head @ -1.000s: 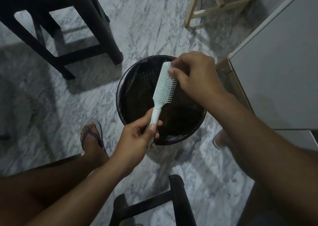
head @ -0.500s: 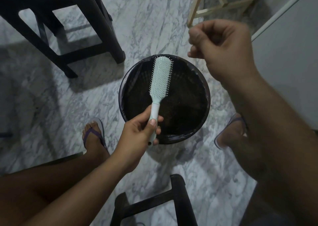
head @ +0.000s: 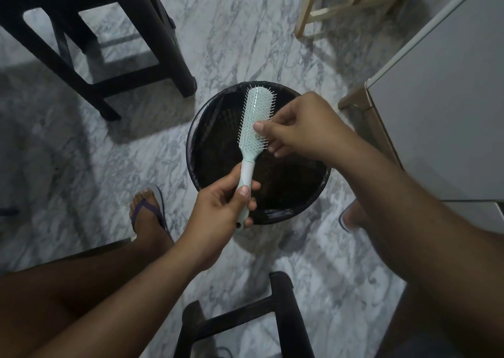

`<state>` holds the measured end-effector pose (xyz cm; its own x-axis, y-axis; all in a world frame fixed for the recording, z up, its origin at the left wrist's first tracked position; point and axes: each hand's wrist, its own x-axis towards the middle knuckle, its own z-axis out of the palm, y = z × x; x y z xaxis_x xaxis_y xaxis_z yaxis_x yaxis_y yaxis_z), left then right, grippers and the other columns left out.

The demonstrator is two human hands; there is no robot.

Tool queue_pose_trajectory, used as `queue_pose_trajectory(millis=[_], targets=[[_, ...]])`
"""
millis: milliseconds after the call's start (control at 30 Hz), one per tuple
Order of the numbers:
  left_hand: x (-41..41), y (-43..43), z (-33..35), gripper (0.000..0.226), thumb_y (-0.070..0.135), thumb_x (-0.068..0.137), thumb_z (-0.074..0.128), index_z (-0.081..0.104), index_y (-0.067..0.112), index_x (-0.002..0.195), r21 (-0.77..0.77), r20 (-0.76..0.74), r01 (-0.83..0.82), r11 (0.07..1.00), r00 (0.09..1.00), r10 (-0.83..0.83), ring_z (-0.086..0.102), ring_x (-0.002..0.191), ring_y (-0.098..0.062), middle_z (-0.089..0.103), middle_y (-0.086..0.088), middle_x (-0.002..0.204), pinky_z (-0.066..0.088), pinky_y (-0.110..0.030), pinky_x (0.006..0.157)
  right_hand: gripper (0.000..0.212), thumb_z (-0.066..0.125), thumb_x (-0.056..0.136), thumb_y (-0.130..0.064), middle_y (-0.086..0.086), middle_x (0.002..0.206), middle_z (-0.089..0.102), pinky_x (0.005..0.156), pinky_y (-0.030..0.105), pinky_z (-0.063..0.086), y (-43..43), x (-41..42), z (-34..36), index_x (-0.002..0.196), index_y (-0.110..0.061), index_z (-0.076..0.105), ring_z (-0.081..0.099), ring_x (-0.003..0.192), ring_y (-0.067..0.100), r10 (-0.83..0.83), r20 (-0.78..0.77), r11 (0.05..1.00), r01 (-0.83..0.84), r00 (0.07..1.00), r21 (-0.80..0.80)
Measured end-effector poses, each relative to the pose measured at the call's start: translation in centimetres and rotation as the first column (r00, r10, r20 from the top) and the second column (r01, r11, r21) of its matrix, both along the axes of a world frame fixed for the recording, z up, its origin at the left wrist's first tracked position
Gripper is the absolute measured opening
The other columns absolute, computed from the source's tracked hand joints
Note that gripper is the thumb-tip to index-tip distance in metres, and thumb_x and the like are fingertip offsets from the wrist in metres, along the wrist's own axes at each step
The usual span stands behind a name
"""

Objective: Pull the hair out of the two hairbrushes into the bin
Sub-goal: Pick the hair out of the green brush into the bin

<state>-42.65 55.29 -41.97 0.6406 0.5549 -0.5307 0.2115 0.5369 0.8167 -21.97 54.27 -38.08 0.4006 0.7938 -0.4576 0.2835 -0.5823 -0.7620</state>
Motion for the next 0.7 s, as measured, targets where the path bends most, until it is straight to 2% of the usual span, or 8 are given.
queue_pose_trajectory(millis=[133, 267, 333, 433, 500, 600, 633, 700], targets=[[0.1, 0.2, 0.1, 0.046, 0.007, 0.101, 0.049, 0.055, 0.028, 0.141, -0.024, 0.01, -0.018, 1.0, 1.0, 0.018, 0.05, 0.077, -0.015, 0.063, 0.0, 0.099, 0.043, -0.03, 0.059, 0.026, 0.074, 0.091, -0.025, 0.004, 0.066, 0.075, 0.058, 0.03, 0.063, 0.0, 0.1, 0.5, 0.08, -0.001, 0.074, 0.071, 0.054, 0.012, -0.022, 0.026, 0.999, 0.021, 0.999, 0.034], [0.3, 0.5, 0.2, 0.044, 0.007, 0.101, 0.049, 0.056, 0.025, 0.14, -0.083, 0.012, -0.073, 0.994, 0.997, 0.075, 0.051, 0.077, -0.015, 0.062, -0.002, 0.102, 0.045, -0.028, 0.058, 0.028, 0.068, 0.095, -0.026, 0.0, 0.066, 0.071, 0.048, 0.017, 0.052, 0.2, 0.7, 1.7, 0.084, -0.001, 0.073, 0.058, 0.046, 0.004, -0.056, 0.041, 0.987, 0.05, 0.998, 0.15], [0.3, 0.7, 0.2, 0.042, 0.007, 0.101, 0.049, 0.057, 0.025, 0.138, -0.111, -0.001, -0.103, 0.989, 0.995, 0.103, 0.052, 0.077, -0.014, 0.063, -0.003, 0.104, 0.046, -0.027, 0.057, 0.027, 0.065, 0.097, -0.024, -0.004, 0.061, 0.068, 0.047, 0.017, 0.048, 0.3, 1.6, 2.8, 0.084, -0.002, 0.072, 0.052, 0.044, 0.003, -0.115, -0.003, 0.963, 0.112, 0.993, 0.247], [0.2, 1.0, 0.1, 0.042, 0.008, 0.102, 0.049, 0.055, 0.023, 0.141, -0.108, -0.013, -0.116, 0.987, 0.993, 0.116, 0.053, 0.078, -0.014, 0.063, -0.003, 0.106, 0.046, -0.026, 0.058, 0.023, 0.061, 0.1, -0.019, -0.006, 0.059, 0.066, 0.051, 0.019, 0.048, 0.1, 3.0, 3.7, 0.087, -0.004, 0.073, 0.052, 0.049, 0.004, -0.168, -0.084, 0.913, 0.187, 0.982, 0.362], [0.2, 1.1, 0.1, 0.043, 0.009, 0.102, 0.049, 0.054, 0.021, 0.142, -0.101, -0.01, -0.117, 0.988, 0.993, 0.116, 0.052, 0.078, -0.014, 0.062, -0.003, 0.105, 0.046, -0.026, 0.058, 0.02, 0.055, 0.102, -0.012, -0.003, 0.069, 0.069, 0.055, 0.018, 0.051, -0.2, 3.5, 3.2, 0.095, -0.004, 0.071, 0.057, 0.054, 0.003, -0.152, -0.058, 0.941, 0.163, 0.987, 0.296], [0.3, 1.1, 0.2, 0.042, 0.008, 0.102, 0.049, 0.055, 0.022, 0.142, -0.092, -0.001, -0.107, 0.99, 0.994, 0.108, 0.052, 0.077, -0.014, 0.063, -0.002, 0.104, 0.046, -0.026, 0.058, 0.016, 0.052, 0.103, -0.012, 0.008, 0.095, 0.075, 0.065, 0.023, 0.059, -0.7, 2.5, 1.5, 0.109, -0.008, 0.066, 0.069, 0.071, 0.006, -0.046, -0.037, 0.997, 0.049, 0.998, 0.062], [0.3, 1.1, 0.2, 0.042, 0.008, 0.102, 0.049, 0.055, 0.023, 0.141, -0.088, 0.004, -0.098, 0.991, 0.995, 0.099, 0.053, 0.077, -0.013, 0.063, -0.002, 0.104, 0.046, -0.026, 0.058, 0.021, 0.057, 0.101, -0.019, 0.012, 0.101, 0.075, 0.07, 0.027, 0.061, -0.8, 1.9, 0.8, 0.116, -0.006, 0.064, 0.072, 0.079, 0.011, -0.001, -0.051, 1.0, 0.001, 0.999, 0.003], [0.4, 1.0, 0.2, 0.043, 0.009, 0.101, 0.05, 0.056, 0.027, 0.14, -0.078, 0.019, -0.069, 0.995, 0.997, 0.071, 0.053, 0.077, -0.013, 0.063, -0.002, 0.104, 0.046, -0.026, 0.059, 0.052, 0.07, 0.091, -0.04, 0.02, 0.099, 0.074, 0.077, 0.043, 0.063, -1.0, 0.4, -0.1, 0.119, 0.003, 0.063, 0.075, 0.086, 0.022, 0.103, -0.062, 0.992, -0.107, 0.993, -0.066]])
